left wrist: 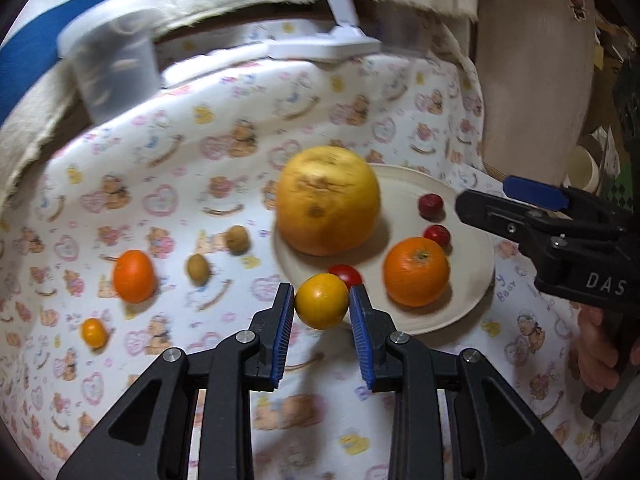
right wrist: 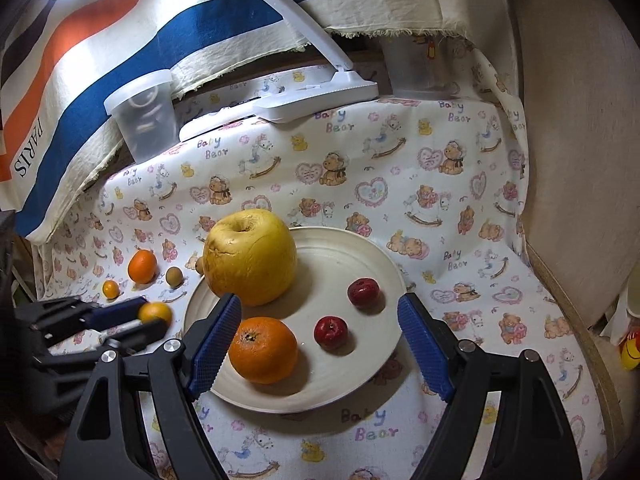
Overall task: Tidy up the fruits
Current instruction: 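Lower the yellow citrus onto the plate and open the left tool, then move both open tools back toward the remaining loose fruits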
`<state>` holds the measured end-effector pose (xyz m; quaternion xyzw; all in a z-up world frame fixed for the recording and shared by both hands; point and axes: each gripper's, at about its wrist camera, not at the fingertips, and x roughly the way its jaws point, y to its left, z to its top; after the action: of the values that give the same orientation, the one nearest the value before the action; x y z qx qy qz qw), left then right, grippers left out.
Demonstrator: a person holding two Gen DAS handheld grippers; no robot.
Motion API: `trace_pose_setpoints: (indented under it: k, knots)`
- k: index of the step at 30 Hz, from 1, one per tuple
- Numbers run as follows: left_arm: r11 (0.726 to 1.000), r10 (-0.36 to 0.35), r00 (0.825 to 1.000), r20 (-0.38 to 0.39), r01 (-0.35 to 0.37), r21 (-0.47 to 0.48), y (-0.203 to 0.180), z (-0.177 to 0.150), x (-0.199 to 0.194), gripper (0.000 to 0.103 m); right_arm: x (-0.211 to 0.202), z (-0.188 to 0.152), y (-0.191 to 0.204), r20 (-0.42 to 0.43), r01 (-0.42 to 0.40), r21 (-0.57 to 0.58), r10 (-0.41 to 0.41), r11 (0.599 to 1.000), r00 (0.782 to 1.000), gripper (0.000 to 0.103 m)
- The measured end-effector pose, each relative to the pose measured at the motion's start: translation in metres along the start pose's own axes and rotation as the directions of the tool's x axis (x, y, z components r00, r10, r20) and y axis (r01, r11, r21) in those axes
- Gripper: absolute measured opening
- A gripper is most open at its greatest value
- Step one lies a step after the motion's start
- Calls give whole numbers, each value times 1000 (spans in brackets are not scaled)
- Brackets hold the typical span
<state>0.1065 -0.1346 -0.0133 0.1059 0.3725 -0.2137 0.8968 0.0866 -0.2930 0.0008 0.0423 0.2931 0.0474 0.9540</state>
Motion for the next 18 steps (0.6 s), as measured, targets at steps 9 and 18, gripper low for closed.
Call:
trace_pose_setpoints:
  k: [9, 18]
  knots:
    - [1000, -17, 1000, -15, 17, 5, -8, 0, 10, 28, -3, 1, 0, 7, -6, 4, 6, 1000, 1000, 82]
    - [1000, 13, 1000, -2, -13, 24, -8, -4, 5, 46, -2, -1, 2, 0, 8, -6, -8, 1000, 1000, 82]
